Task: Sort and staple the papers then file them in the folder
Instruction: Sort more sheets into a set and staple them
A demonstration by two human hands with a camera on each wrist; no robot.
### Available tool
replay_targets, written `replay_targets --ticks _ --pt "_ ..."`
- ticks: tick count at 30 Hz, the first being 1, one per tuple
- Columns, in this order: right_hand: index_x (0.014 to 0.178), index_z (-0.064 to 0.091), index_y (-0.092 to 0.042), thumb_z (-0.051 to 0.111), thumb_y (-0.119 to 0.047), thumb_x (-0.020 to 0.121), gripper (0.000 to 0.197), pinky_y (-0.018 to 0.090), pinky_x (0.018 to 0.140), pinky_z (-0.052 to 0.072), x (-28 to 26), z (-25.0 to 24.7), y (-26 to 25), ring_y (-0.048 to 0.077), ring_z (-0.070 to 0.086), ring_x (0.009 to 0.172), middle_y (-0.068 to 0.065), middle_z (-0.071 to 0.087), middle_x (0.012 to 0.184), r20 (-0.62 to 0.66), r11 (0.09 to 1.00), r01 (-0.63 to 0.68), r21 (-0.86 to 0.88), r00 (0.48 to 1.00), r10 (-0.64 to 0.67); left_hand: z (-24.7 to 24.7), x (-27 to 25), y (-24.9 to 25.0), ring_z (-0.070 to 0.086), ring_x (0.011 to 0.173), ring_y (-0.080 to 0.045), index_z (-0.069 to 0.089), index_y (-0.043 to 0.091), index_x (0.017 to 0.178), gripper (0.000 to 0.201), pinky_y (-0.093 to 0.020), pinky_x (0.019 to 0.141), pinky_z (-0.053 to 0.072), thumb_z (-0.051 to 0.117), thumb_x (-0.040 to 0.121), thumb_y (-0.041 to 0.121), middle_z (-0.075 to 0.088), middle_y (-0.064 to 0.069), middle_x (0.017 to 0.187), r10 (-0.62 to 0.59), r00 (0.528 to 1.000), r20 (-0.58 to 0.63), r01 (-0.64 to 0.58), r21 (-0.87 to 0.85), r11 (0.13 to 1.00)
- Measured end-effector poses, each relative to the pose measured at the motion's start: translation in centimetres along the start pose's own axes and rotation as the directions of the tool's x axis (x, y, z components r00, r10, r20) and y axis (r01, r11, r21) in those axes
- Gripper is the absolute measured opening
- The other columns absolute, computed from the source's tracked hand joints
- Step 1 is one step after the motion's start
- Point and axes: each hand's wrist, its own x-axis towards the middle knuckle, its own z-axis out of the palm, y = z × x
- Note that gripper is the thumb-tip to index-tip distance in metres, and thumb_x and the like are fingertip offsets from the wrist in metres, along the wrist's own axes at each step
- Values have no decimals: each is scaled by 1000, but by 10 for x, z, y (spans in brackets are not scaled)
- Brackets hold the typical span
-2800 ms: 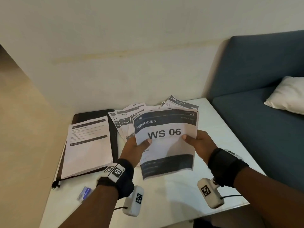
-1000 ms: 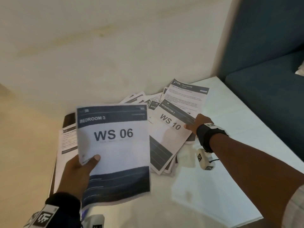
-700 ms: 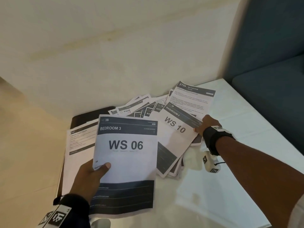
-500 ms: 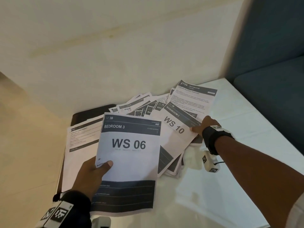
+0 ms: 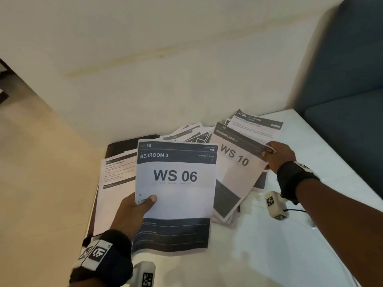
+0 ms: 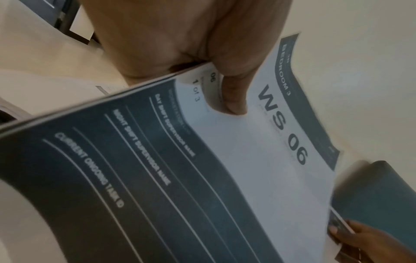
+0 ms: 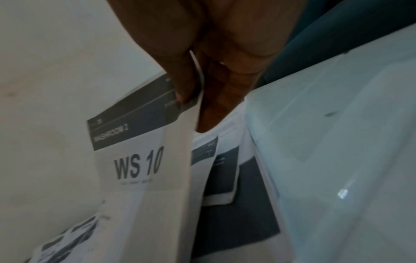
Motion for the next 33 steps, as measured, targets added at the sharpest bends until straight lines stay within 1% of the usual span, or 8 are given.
replay_targets --ticks 3,9,14,18,23,26,30,33 --pt "89 67 -11 64 -7 91 5 45 72 61 -13 -17 -16 34 69 86 17 68 97 74 953 21 302 996 -45 3 -2 4 66 91 -25 56 22 107 10 -27 67 53 55 98 27 67 -4 104 26 999 29 -25 -33 999" --pt "106 66 6 66 0 89 18 33 65 62 -49 -60 -62 32 69 87 22 69 104 208 864 21 502 968 -144 13 -6 14 67 92 -26 58 23 108 13 -31 71 53 54 98 30 69 -2 103 51 997 54 -45 -100 994" --pt "104 70 3 71 -2 85 19 43 68 62 -74 -77 -91 39 71 86 22 73 98 304 829 28 558 923 -235 21 -12 19 71 92 -27 62 21 115 23 -43 82 58 57 96 34 75 -1 101 30 987 158 -10 -122 992" --pt "105 72 -4 68 -14 90 19 48 78 60 -92 -84 -103 32 69 83 19 74 98 335 817 71 572 890 -311 25 -13 26 68 97 -29 60 21 116 24 -46 87 57 57 96 34 72 -3 108 53 986 158 -32 -135 990" --pt "112 67 -12 47 -46 97 41 46 81 59 -126 -86 -99 31 70 96 13 72 103 410 762 -67 644 871 -271 31 -11 29 67 99 -28 58 21 115 22 -47 90 56 57 96 32 70 -3 111 111 990 91 -92 -188 978" --pt "116 61 -26 55 -58 87 44 42 82 58 -147 -74 -88 27 68 101 5 70 110 483 792 -103 602 837 -258 39 -13 31 65 100 -23 53 26 116 17 -32 78 57 54 99 24 66 4 113 149 986 73 -127 -253 959" --pt "112 58 -33 71 -28 87 29 38 92 56 -159 -49 -75 20 67 104 -5 69 115 452 852 16 524 842 -294 56 -14 31 66 98 -20 40 30 130 38 -23 67 57 56 99 17 59 10 117 167 985 33 -151 -273 950" --pt "105 54 -35 64 -22 93 20 33 90 52 -160 -41 -72 14 62 101 -13 64 110 393 846 28 533 877 -277 63 -13 29 66 104 -25 50 25 124 24 -31 78 58 52 100 20 64 5 119 171 985 28 -157 -275 949"
